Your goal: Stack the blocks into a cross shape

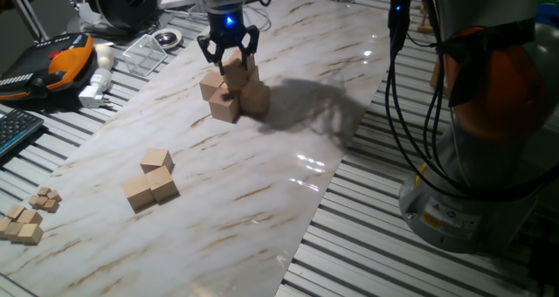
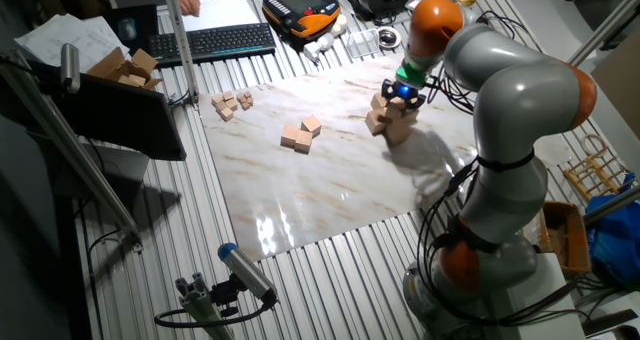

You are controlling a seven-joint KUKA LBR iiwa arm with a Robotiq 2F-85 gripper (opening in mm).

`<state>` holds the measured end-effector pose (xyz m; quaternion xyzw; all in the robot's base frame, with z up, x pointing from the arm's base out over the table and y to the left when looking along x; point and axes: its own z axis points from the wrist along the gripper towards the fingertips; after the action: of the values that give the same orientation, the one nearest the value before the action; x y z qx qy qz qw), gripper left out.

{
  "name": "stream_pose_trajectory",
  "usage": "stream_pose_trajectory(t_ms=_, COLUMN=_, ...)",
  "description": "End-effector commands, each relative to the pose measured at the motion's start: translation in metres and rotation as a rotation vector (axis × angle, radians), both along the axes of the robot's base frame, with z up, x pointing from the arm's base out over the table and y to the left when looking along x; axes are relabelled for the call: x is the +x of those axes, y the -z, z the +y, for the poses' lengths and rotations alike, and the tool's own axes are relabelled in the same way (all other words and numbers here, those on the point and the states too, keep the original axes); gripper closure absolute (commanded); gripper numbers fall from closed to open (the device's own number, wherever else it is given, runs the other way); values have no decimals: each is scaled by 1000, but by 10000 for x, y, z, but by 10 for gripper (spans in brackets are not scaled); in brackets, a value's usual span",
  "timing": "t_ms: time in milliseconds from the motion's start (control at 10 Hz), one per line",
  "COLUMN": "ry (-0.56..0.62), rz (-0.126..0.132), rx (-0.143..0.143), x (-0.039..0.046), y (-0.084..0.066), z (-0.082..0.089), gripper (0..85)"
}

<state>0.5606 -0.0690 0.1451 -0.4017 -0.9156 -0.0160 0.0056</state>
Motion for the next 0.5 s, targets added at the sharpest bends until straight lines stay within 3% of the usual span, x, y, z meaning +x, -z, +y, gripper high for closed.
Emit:
stream_pose_trajectory(t_ms=0, ry=793, rz=-8, rx=-2, x=20, y=-11, z=20, gripper=850)
stream_pose_trajectory(t_ms=200, ry=889, rz=-44, rx=-11, x=38, y=-2, z=19, gripper=850)
stream_pose_trajectory(t_ms=400, ry=954, rz=-40, rx=-14, x=33, y=-3, z=-3, gripper=850)
